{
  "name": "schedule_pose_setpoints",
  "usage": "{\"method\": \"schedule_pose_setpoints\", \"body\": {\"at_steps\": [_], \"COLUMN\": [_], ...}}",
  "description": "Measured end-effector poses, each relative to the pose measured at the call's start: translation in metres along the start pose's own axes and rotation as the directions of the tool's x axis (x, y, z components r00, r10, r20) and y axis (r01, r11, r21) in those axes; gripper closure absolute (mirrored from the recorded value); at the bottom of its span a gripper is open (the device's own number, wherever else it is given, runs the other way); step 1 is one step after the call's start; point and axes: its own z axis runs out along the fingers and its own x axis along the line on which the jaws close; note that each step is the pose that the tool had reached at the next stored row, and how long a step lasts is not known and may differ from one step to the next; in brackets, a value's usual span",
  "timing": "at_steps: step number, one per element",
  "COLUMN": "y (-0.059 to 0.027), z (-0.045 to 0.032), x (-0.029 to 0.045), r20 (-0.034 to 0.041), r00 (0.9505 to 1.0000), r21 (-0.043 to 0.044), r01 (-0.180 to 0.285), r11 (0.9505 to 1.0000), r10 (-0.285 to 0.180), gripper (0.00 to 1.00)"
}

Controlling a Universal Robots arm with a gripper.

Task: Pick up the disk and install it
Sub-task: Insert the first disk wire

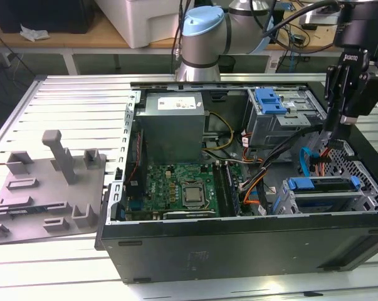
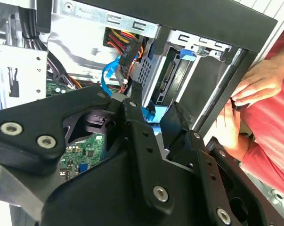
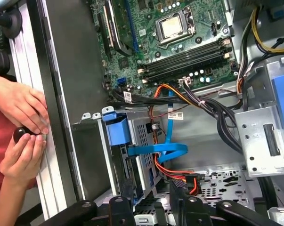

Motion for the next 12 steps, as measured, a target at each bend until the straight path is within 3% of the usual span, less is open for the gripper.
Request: {"method": "schedule_pose_setpoints", "body": {"at_steps": [8,10,12], "y": [-0.0041,-0.0056,-0.0063], "z": [0.0000,-0.0001,-0.0002], "x": [-0.0108,-0.0161,-0.0184], "r20": [-0.0332,-0.0483,-0.0546], "r00": [0.9994,0.9986,0.9983], "r21": [0.0010,0.0010,0.0009], "r01": [-0.013,-0.019,-0.022], "r11": [0.9999,0.9998,0.9998], "r10": [0.013,0.019,0.022], "gripper": [0.56,0.65,0.65]}}
